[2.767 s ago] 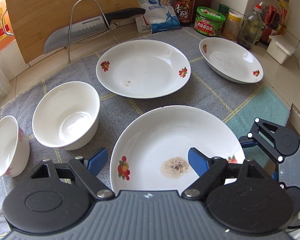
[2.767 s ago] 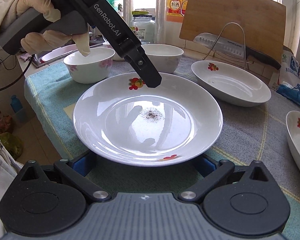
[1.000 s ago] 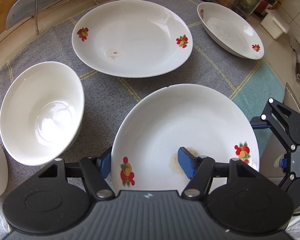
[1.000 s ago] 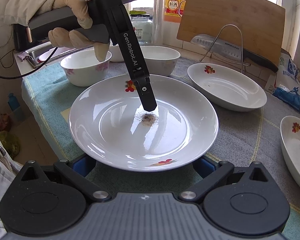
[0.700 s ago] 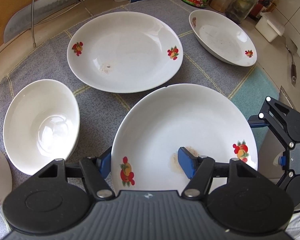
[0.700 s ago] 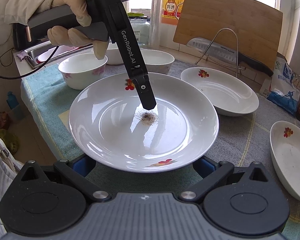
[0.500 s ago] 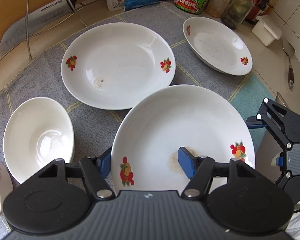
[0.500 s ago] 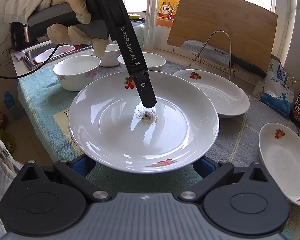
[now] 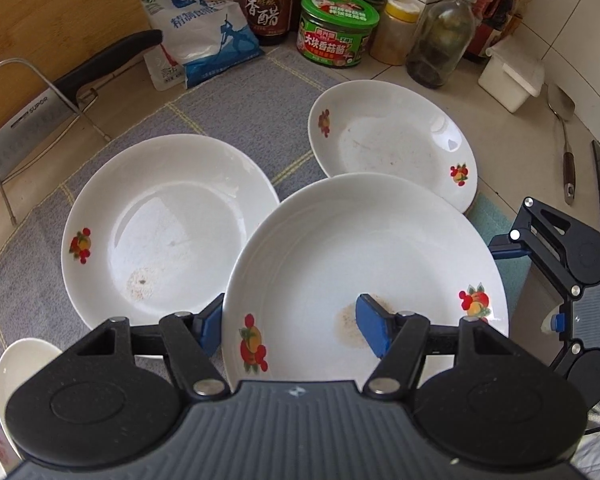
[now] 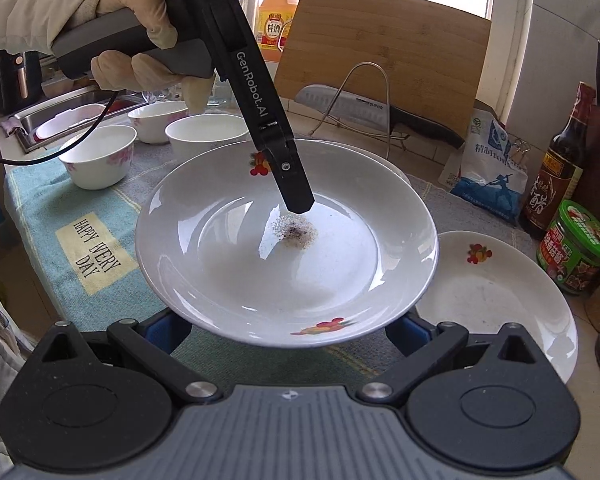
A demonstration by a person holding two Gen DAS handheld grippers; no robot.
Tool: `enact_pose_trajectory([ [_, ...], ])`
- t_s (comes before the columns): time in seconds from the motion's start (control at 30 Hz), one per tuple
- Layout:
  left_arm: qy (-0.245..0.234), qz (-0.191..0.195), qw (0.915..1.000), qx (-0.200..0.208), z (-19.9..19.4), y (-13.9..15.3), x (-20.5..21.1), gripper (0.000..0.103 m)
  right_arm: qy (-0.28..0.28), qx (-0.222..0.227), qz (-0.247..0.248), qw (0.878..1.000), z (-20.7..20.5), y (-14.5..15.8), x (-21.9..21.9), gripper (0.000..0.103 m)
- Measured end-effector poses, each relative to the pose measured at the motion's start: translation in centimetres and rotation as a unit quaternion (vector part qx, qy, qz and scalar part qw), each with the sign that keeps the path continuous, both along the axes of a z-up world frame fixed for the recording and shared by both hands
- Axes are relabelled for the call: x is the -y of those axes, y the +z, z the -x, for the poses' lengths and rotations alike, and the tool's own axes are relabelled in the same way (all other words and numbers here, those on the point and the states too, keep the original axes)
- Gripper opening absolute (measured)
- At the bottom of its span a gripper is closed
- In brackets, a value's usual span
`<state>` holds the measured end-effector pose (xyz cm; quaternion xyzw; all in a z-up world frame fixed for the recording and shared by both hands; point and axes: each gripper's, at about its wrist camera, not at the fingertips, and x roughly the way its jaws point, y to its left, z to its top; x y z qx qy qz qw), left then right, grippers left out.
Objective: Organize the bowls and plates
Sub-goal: 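Lower the stained plate onto the other white plate with the left gripper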
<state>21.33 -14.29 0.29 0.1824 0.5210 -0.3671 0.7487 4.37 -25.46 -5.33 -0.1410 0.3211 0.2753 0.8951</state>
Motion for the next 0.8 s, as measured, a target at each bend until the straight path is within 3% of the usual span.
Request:
enact_pose_trajectory([
  [0.43, -0.059, 0.004, 0.9982, 0.008, -2.3, -0.9, 8.2, 0.066, -0.064, 0.009, 0.003, 0.998, -0.9, 0.6, 6.3, 0.103],
  [0.8, -0.092, 0.004, 0.9958, -0.001, -4.2, -2.4, 12.6, 0.066, -0.102, -0.001, 0.004, 0.995, -2.0, 0.0, 9.7, 0.103],
])
